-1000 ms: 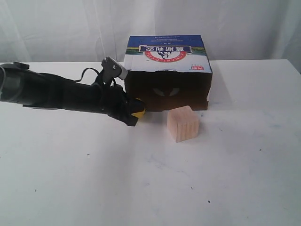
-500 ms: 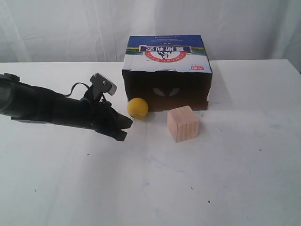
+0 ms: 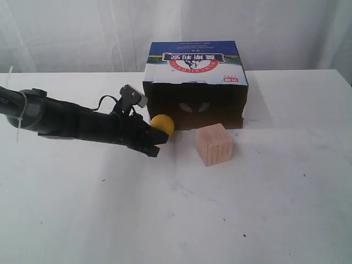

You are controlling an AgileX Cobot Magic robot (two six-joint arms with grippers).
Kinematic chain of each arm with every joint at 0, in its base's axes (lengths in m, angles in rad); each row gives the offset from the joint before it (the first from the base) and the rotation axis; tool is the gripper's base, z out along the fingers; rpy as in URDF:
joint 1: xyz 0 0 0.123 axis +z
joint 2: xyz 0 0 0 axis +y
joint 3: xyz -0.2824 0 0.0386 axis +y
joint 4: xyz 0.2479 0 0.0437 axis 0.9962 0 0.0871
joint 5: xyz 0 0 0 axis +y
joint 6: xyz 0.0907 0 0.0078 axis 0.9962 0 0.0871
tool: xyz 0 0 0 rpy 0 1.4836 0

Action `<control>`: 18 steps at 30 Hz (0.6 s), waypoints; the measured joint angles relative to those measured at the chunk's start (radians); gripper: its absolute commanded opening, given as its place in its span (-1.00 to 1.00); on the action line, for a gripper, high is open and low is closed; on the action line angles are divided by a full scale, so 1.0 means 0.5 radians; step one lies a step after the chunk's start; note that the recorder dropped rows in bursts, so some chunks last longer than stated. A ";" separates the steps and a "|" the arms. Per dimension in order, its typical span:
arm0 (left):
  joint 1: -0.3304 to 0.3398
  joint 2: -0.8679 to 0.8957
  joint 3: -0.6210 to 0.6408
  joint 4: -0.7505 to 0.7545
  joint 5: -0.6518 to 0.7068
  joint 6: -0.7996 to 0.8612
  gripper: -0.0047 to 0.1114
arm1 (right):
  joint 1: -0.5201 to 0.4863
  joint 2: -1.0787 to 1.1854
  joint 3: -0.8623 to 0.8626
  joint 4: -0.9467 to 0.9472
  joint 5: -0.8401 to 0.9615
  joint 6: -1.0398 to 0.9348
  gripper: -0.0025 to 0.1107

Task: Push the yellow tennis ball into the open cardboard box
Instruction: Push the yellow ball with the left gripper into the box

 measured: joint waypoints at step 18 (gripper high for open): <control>0.000 0.010 -0.252 0.000 0.031 0.000 -0.92 | 0.000 0.000 0.000 0.000 0.000 0.000 -0.96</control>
